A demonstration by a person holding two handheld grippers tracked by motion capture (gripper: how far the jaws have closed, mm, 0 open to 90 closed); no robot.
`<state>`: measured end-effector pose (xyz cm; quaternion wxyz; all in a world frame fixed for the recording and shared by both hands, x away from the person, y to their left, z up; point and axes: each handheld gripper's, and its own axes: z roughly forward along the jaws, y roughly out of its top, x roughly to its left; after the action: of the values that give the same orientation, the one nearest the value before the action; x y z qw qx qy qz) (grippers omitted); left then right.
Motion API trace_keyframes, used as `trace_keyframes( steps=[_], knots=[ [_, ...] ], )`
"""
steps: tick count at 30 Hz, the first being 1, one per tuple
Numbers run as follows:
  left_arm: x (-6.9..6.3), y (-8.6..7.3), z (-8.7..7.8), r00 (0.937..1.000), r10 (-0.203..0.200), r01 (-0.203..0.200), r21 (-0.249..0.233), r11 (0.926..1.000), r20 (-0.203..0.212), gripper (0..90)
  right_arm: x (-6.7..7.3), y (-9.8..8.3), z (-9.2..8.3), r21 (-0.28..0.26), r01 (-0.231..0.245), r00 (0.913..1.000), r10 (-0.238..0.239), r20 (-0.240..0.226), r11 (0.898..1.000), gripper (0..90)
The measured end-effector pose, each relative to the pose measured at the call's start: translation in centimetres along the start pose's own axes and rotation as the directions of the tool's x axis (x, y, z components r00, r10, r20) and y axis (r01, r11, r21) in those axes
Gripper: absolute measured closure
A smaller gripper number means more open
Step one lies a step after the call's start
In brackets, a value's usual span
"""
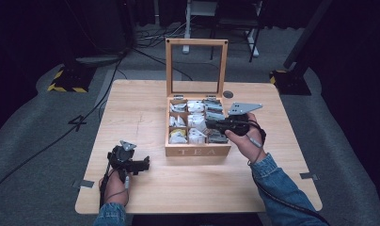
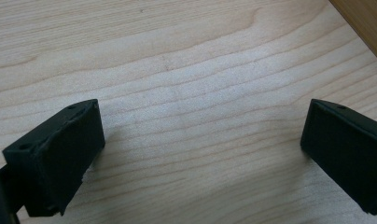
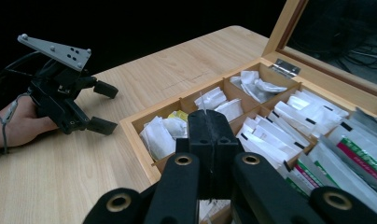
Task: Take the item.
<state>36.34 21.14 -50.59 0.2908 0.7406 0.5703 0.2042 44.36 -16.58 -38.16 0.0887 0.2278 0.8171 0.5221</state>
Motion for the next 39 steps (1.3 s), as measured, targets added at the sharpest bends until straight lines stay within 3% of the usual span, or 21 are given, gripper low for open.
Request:
trace_keyframes(
  steps=[8, 17, 21, 26, 29, 34, 36, 38, 39],
  knots=[
    [0.0, 0.1, 0.0, 1.0000, 0.001, -0.001, 0.001, 1.0000, 0.001, 0.0, -0.6, 0.1, -2.3, -0.040, -0.011, 0.9991, 0.013, 0.041, 0.999, 90.0],
    [0.1, 0.1, 0.0, 1.0000, 0.004, -0.004, 0.001, 1.0000, 0.001, 0.0, -2.7, -0.1, -5.6, -0.082, -0.055, 0.9928, 0.063, 0.102, 0.995, 90.0],
    [0.0, 0.1, 0.1, 1.0000, 0.003, -0.003, 0.001, 1.0000, 0.003, 0.0, -4.0, -0.3, -7.7, -0.099, -0.067, 0.9850, 0.081, 0.152, 0.993, 90.0],
    [0.0, 0.1, 0.0, 1.0000, 0.003, -0.003, 0.001, 1.0000, 0.002, 0.0, -4.6, -0.4, -9.0, -0.111, -0.065, 0.9783, 0.086, 0.189, 0.992, 90.0],
    [0.1, 0.1, 0.0, 1.0000, 0.004, -0.004, 0.001, 1.0000, 0.001, 0.0, -5.4, -0.7, -10.3, -0.120, -0.076, 0.9696, 0.101, 0.223, 0.990, 90.0],
    [0.1, 0.1, 0.0, 1.0000, 0.004, -0.004, 0.001, 1.0000, 0.001, 0.0, -6.0, -1.0, -11.0, -0.109, -0.089, 0.9614, 0.114, 0.250, 0.990, 90.0],
    [0.0, 0.1, 0.1, 1.0000, 0.003, -0.003, 0.001, 1.0000, 0.002, 0.0, -6.6, -1.5, -11.4, -0.099, -0.106, 0.9536, 0.129, 0.272, 0.989, 90.0],
    [0.1, 0.1, 0.0, 1.0000, 0.004, -0.004, 0.001, 1.0000, 0.001, 0.0, -6.8, -1.6, -11.5, -0.096, -0.106, 0.9518, 0.129, 0.278, 0.990, 90.0],
    [0.1, 0.1, 0.0, 1.0000, 0.004, -0.004, 0.001, 1.0000, 0.001, 0.0, -7.2, -1.9, -11.6, -0.089, -0.124, 0.9456, 0.144, 0.291, 0.988, 90.0]
  ],
)
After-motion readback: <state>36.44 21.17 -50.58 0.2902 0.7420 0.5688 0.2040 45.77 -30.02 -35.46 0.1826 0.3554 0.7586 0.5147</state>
